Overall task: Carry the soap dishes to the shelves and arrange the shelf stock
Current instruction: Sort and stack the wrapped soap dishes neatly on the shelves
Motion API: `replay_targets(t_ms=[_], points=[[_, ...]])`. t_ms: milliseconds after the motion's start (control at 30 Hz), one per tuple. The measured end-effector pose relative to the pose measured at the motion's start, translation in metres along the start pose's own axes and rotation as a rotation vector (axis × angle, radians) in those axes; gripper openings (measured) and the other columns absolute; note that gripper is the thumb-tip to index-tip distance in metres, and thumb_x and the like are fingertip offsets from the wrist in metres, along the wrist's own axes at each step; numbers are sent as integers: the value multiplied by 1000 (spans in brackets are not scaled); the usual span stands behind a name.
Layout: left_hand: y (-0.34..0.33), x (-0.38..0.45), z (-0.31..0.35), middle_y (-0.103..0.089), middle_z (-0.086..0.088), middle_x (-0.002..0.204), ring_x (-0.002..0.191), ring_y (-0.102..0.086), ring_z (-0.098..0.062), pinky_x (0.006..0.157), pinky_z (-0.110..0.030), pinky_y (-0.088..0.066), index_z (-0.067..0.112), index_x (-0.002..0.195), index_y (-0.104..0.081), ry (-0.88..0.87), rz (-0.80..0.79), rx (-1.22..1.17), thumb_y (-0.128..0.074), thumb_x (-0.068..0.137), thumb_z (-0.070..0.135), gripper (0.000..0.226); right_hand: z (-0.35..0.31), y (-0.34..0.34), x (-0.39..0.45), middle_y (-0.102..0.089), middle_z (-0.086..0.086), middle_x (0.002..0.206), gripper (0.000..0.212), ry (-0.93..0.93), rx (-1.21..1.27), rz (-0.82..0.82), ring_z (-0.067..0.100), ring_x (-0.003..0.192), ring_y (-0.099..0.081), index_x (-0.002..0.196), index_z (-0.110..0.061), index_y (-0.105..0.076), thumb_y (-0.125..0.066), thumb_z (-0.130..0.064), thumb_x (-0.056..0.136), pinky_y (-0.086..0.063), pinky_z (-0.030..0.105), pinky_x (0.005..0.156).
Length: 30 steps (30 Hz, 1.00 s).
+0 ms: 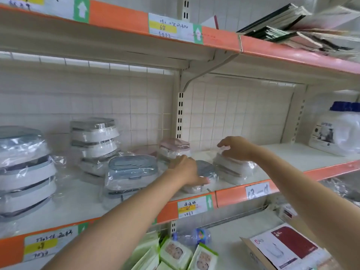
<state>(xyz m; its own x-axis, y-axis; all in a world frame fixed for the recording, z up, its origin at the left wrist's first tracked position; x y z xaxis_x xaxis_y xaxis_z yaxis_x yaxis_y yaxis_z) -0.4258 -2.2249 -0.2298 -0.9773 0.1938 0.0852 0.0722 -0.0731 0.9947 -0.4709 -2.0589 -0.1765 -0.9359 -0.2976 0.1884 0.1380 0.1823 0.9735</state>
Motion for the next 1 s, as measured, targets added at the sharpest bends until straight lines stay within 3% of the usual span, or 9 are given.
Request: replay_targets(t_ms=[133, 233, 300, 367, 467, 600, 800, 900, 1000], points=[[-13, 23, 0, -54, -7, 127, 123, -41, -26, 97, -38, -44, 13, 128, -55, -4, -54, 3, -60, 75, 71, 79, 44, -2, 2, -44, 12, 142, 58, -152, -60, -22, 29, 129, -43, 138, -7, -45, -59, -38, 91, -34, 33, 104], [-7, 21, 2, -51, -10, 121, 114, -45, -25, 91, -36, -45, 9, 110, -58, -5, -50, -25, -66, 76, 63, 64, 61, -19, 1, -53, 15, 131, 76, -218, -66, -77, 31, 117, -52, 131, -6, -45, -60, -61, 81, -40, 33, 94], [-2, 19, 2, -48, -9, 120, 107, -48, -23, 87, -34, -46, 12, 97, -56, -8, -4, -55, -69, 74, 60, 55, 63, -28, 0, -52, 17, 130, 84, -236, 5, -51, 32, 117, -50, 133, -5, -41, -62, -64, 76, -40, 35, 94], [9, 13, 0, -46, -7, 125, 109, -48, -23, 86, -33, -46, 11, 99, -56, -20, 65, -99, -71, 71, 60, 58, 60, -28, -1, -50, 18, 129, 85, -226, 35, 8, 32, 119, -47, 133, -5, -41, -65, -63, 75, -39, 36, 95], [39, -1, -10, -44, -3, 125, 113, -48, -20, 92, -33, -46, 13, 123, -54, -36, 164, -175, -72, 70, 61, 74, 49, -21, -1, -43, 19, 135, 84, -173, 79, 72, 33, 123, -42, 141, -5, -34, -66, -54, 79, -37, 38, 101], [80, -45, -50, -45, 0, 119, 104, -48, -15, 89, -31, -44, 17, 123, -51, -43, 200, -163, -74, 68, 62, 74, 19, -6, -7, -45, 13, 134, 80, -3, 244, 123, 27, 119, -46, 140, -9, -38, -72, -46, 78, -38, 35, 98], [92, -105, -116, -58, -7, 118, 107, -54, -20, 92, -29, -40, 11, 117, -59, 165, 159, -226, -74, 57, 64, 81, -30, -29, -13, -44, 5, 142, 89, 137, 325, -209, 21, 128, -44, 145, -15, -29, -75, -44, 75, -34, 35, 110], [89, -115, -130, -56, -1, 119, 108, -52, -14, 91, -22, -37, 10, 124, -55, 178, 137, -274, -78, 77, 34, 57, -48, -42, -12, -51, 11, 130, 79, 169, 359, -263, 25, 117, -51, 135, -7, -41, -80, -37, 73, -40, 37, 103], [89, -116, -136, -46, -1, 138, 125, -44, -15, 99, -20, -33, 13, 136, -43, 165, 107, -181, -73, 82, 36, 66, -54, -49, -11, -49, 1, 124, 78, 188, 404, -329, 12, 101, -51, 134, -12, -40, -82, -31, 71, -44, 22, 83]])
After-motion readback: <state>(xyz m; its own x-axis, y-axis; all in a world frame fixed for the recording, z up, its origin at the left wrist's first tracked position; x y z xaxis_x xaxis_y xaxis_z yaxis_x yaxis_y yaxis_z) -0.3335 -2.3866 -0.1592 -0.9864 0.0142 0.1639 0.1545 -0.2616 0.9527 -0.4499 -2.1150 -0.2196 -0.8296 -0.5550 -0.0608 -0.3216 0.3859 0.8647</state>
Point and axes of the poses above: each hand's wrist, its own x-axis towards the middle knuckle, its own y-axis out of the back of the hand, z = x × y, the point moved 2 cm from there along x, towards the middle knuckle
